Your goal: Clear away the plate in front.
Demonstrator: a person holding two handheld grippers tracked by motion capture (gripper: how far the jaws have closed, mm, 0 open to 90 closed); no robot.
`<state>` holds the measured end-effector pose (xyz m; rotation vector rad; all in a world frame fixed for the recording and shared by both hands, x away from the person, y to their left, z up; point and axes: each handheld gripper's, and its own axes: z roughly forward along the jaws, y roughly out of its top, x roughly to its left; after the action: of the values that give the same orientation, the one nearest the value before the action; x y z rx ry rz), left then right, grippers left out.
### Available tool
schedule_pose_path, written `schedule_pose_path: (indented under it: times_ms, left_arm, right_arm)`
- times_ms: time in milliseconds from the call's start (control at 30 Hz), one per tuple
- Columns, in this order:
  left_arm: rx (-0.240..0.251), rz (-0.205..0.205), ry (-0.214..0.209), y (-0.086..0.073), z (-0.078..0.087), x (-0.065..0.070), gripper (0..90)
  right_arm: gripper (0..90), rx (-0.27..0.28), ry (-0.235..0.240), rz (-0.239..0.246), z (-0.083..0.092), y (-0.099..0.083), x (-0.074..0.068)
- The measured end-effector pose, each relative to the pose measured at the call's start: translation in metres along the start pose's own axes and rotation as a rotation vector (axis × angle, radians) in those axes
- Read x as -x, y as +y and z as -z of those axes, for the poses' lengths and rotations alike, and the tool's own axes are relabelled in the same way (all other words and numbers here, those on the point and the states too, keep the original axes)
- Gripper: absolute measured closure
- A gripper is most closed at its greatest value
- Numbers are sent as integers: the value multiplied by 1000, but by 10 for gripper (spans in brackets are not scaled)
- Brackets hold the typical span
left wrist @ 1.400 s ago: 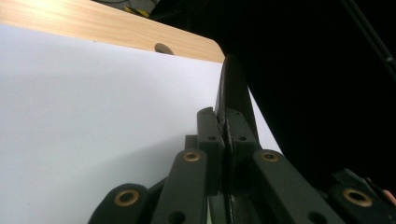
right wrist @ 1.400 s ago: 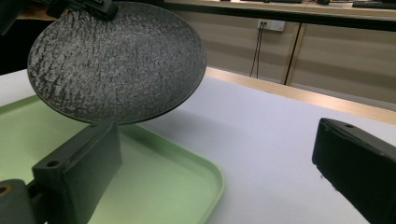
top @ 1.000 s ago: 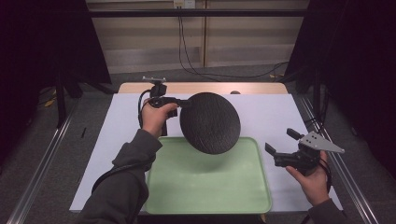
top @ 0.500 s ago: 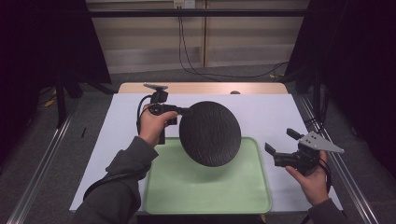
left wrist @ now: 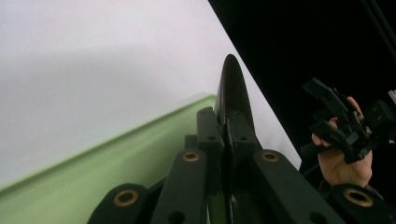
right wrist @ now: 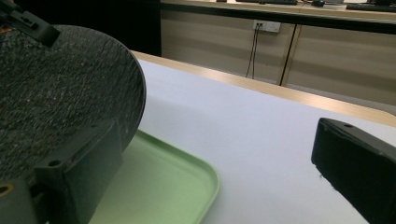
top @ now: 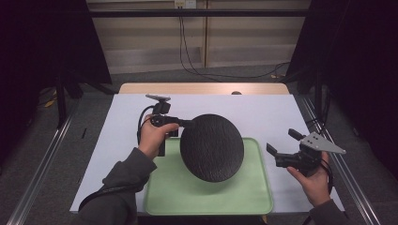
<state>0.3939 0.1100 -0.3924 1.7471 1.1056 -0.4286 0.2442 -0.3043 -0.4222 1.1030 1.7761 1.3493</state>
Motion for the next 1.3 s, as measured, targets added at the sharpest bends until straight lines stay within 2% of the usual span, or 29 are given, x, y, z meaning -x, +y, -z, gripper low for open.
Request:
schedule_pose_path:
  times_ms: [33, 133, 167, 200, 300, 333, 367, 400, 467, 500, 567, 600, 633, 700, 733, 767, 800, 833, 900, 933, 1100, 1200, 1300]
  left_arm:
    - [-4, -11, 4, -2, 0, 0, 865]
    - [-14, -12, -1, -8, 0, 1, 865]
    - [-24, -31, 0, -10, 0, 1, 864]
    - [-22, -7, -7, -12, -1, 2, 864]
    - [-35, -7, -12, -16, -1, 2, 864]
    - [-38, -21, -8, -18, -2, 2, 865]
    - [-44, -12, -17, -19, -2, 2, 865]
    - [-52, -25, -14, -20, -2, 2, 864]
    - [-60, -19, -18, -22, -2, 3, 864]
    - [-62, -32, -15, -23, -3, 3, 864]
    - [-65, -17, -23, -26, -3, 4, 863]
    - [-71, -36, -19, -26, -3, 3, 863]
    - [-66, -7, -29, -28, -4, 4, 863]
    - [-74, -18, -26, -30, -4, 2, 862]
    - [-75, -8, -32, -31, -5, 2, 862]
    - [-78, -23, -29, -33, -5, 1, 861]
    - [-79, -3, -35, -34, -6, 2, 861]
    - [-81, -15, -30, -36, -6, 1, 861]
    - [-77, 3, -34, -39, -8, 0, 861]
    - [-83, -8, -31, -39, -8, -2, 860]
    - [-84, 14, -21, -44, -12, -8, 857]
    - [-82, 34, -30, -48, -13, -14, 858]
    - [-81, 27, -10, -49, -14, -17, 865]
  right_arm:
    - [14, 2, 3, 1, 0, 0, 0]
    - [14, -1, 1, 0, 0, 0, 0]
    - [14, -2, 0, -1, 0, 0, 0]
    - [14, -1, 1, -1, 0, 0, 0]
    - [13, -2, -10, -1, 0, 0, 0]
    - [13, -3, -7, -2, 0, 0, 0]
    - [13, -2, -8, -1, 0, 0, 0]
    - [13, -1, -10, 1, 0, 0, 0]
    - [13, -2, -7, 1, 0, 0, 0]
    - [13, -2, -9, 1, 0, 0, 0]
    - [13, -3, -7, 0, -1, 0, 0]
    - [13, -3, -7, 0, -1, 0, 0]
    - [13, -4, -6, -1, -1, 0, 0]
    - [13, -2, -7, 0, -1, 0, 0]
    - [13, -3, -6, -1, -1, 0, 0]
    - [13, -3, -6, 0, -1, 0, 0]
    - [13, -2, -6, 0, -1, 0, 0]
    - [13, -2, -9, 1, -1, 0, 0]
    - [13, -2, -12, 1, -1, 0, 0]
    - [13, -1, -5, 3, -1, 0, 0]
    - [13, 0, -9, 1, -1, 0, 0]
    - [13, 0, -10, 2, -1, 0, 0]
    - [13, -1, -11, -1, -1, 0, 0]
